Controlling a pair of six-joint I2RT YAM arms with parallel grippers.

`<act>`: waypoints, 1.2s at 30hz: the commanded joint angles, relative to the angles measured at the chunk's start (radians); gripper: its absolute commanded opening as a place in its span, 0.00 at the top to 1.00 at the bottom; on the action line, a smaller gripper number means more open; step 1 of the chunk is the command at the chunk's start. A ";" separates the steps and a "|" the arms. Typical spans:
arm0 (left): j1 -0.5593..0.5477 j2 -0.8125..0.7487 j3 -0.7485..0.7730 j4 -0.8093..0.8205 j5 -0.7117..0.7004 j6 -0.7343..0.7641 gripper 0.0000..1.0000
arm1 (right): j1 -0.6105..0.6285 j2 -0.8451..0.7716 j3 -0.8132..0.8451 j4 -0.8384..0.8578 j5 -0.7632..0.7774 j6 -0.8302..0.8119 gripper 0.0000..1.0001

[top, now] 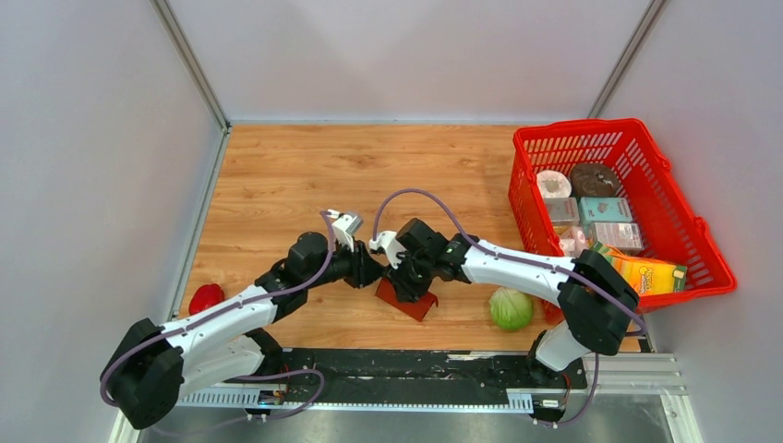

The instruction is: Fold the paper box

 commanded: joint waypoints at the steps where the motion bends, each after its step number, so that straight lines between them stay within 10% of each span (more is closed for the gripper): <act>1: -0.054 -0.027 -0.028 0.254 0.102 -0.057 0.67 | -0.010 -0.014 -0.022 0.157 0.065 0.087 0.76; 12: -0.054 -0.024 0.012 0.150 0.091 0.007 0.68 | -0.010 -0.022 -0.029 0.155 0.033 0.074 0.76; 19: -0.051 -0.210 0.026 -0.104 -0.160 0.030 0.55 | -0.012 -0.006 -0.013 0.123 0.085 0.062 0.76; 36: 0.044 -0.285 -0.158 -0.056 -0.274 -0.233 0.64 | 0.047 0.029 0.073 -0.009 0.352 0.080 0.45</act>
